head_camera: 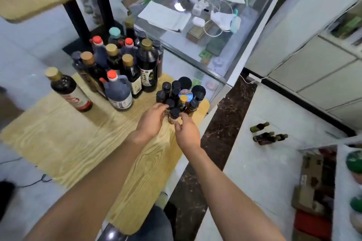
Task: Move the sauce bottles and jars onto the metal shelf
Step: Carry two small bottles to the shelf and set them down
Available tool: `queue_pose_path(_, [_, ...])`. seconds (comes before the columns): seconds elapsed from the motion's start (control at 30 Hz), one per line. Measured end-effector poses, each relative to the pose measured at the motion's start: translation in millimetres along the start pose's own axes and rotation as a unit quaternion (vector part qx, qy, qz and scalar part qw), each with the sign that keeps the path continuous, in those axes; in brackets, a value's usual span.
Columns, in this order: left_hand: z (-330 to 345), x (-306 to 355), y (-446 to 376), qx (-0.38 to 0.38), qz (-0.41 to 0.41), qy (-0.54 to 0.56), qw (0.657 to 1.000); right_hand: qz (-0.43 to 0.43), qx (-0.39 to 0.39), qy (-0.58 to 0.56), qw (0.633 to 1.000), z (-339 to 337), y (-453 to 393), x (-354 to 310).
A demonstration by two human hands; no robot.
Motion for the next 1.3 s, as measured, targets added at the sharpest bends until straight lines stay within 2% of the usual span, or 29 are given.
queue_pose_path(0.1, [7.1, -0.7, -11.2, -0.011, -0.003, -0.037, 0.999, 0.035, 0.002, 0.004, 0.999, 6.6, -15.1, -2.1])
queue_pose_path(0.27, [17.4, 0.6, -19.0, -0.093, 0.01, -0.159, 0.983, 0.055, 0.05, 0.051, 0.996, 13.0, -28.2, -0.5])
queue_pose_path(0.4, [20.0, 1.1, -27.4, -0.11, 0.006, -0.211, 0.971, 0.071, 0.038, 0.042, 0.996, 18.8, -37.2, 3.6])
queue_pose_path(0.6, [15.2, 18.0, -38.0, -0.118, -0.024, -0.208, 0.971, 0.058, 0.008, 0.002, 0.998, 25.5, -42.9, 11.8])
queue_pose_path(0.73, [19.0, 18.3, -34.4, -0.106, 0.004, -0.234, 0.966, 0.053, -0.003, -0.037, 0.998, 25.0, -39.5, 20.6])
queue_pose_path(0.87, [23.6, 5.8, -27.3, -0.09, -0.001, -0.175, 0.981, 0.067, -0.008, -0.081, 0.994, 24.4, -38.2, 32.0])
queue_pose_path(0.93, [23.5, 3.6, -24.8, -0.059, 0.011, -0.131, 0.99, 0.068, -0.004, -0.12, 0.99, 22.2, -37.4, 35.9])
queue_pose_path(1.07, [20.7, 2.4, -18.5, -0.008, 0.01, 0.014, 1.0, 0.071, 0.004, -0.194, 0.978, 10.0, -37.1, 42.4])
queue_pose_path(1.17, [19.5, 3.1, -15.5, -0.003, -0.039, 0.124, 0.992, 0.067, 0.005, -0.261, 0.963, -10.6, -34.7, 44.3])
queue_pose_path(1.3, [16.3, 37.5, -11.9, -0.037, -0.103, 0.283, 0.953, 0.072, 0.004, -0.33, 0.941, -51.5, -22.4, 50.1])
Point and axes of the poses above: each hand's wrist, its own y-axis away from the middle knuckle, its own z-axis out of the palm, x = y × z, the point moved 4 cm from there along -y, towards the middle knuckle, and after that the axes turned 4 degrees about x, right-handed, at the moved point
